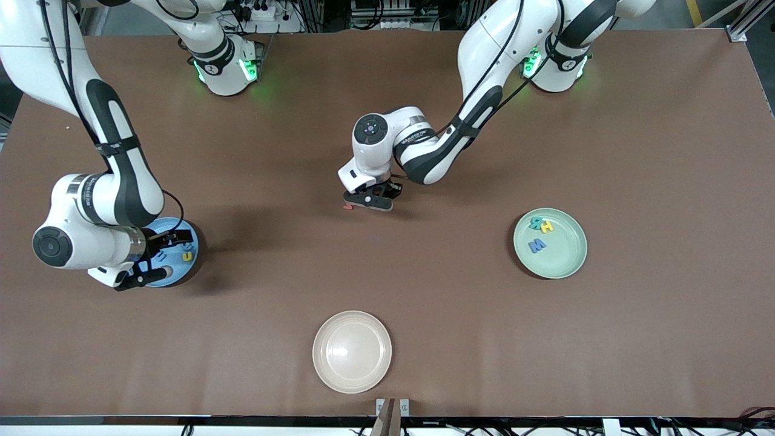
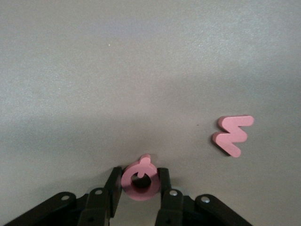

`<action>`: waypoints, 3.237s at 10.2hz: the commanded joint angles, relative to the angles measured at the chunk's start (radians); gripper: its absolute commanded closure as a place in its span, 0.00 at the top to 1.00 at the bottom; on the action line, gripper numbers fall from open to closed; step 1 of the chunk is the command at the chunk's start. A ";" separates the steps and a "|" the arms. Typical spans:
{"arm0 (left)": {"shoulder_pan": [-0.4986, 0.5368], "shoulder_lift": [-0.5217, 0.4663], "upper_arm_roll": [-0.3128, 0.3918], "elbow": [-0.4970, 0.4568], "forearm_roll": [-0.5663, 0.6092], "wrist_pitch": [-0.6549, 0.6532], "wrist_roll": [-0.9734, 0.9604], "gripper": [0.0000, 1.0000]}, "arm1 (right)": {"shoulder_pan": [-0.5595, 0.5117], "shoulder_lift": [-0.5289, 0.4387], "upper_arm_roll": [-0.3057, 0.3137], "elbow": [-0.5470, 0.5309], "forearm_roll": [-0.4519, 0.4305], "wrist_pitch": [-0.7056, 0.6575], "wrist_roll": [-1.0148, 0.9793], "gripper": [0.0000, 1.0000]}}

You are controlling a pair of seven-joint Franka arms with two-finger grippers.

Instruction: Sort upper and lower case letters into plates

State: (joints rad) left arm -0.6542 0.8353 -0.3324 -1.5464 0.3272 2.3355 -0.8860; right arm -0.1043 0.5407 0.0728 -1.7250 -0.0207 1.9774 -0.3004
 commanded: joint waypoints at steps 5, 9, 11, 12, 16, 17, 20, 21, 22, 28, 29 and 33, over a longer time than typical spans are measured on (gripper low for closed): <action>0.163 -0.066 -0.014 0.089 -0.065 -0.307 0.225 0.17 | 0.257 -0.054 0.007 -0.039 0.021 0.000 0.453 1.00; 0.419 -0.207 -0.043 0.031 -0.089 -0.559 0.601 0.17 | 0.431 -0.060 0.005 -0.041 0.034 0.070 0.790 1.00; 0.578 -0.312 -0.049 -0.110 -0.086 -0.581 0.752 0.17 | 0.488 -0.085 0.007 -0.039 0.034 0.075 0.907 1.00; 0.652 -0.347 -0.053 -0.163 -0.086 -0.573 0.838 0.17 | 0.535 -0.093 0.002 -0.042 0.036 0.090 0.959 1.00; 0.863 -0.387 -0.088 -0.334 -0.088 -0.387 1.052 0.35 | 0.652 -0.146 -0.004 -0.253 0.039 0.347 1.194 1.00; 0.861 -0.387 -0.091 -0.331 -0.088 -0.387 1.049 0.43 | 0.684 -0.136 -0.002 -0.301 0.039 0.438 1.284 1.00; 0.863 -0.386 -0.091 -0.287 -0.089 -0.400 1.042 1.00 | 0.738 -0.101 -0.001 -0.357 0.039 0.552 1.487 1.00; 0.861 -0.389 -0.092 -0.255 -0.089 -0.409 1.027 1.00 | 0.747 -0.078 -0.001 -0.358 0.039 0.575 1.524 1.00; 0.857 -0.410 -0.093 -0.224 -0.091 -0.430 1.003 1.00 | 0.749 -0.058 -0.001 -0.355 0.039 0.580 1.534 1.00; 0.913 -0.539 -0.083 -0.028 -0.210 -0.482 0.865 1.00 | 0.765 0.036 0.001 -0.231 0.039 0.569 1.564 1.00; 0.927 -0.573 -0.085 -0.009 -0.252 -0.508 0.861 1.00 | 0.765 0.038 0.001 -0.231 0.038 0.569 1.558 1.00; 0.927 -0.654 -0.083 0.092 -0.260 -0.635 0.860 1.00 | 0.764 0.047 0.001 -0.232 0.027 0.572 1.561 0.02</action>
State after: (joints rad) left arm 0.2743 0.1990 -0.4148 -1.4926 0.0907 1.7579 -0.0102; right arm 0.6505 0.5819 0.0798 -1.9719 0.0123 2.5554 1.2482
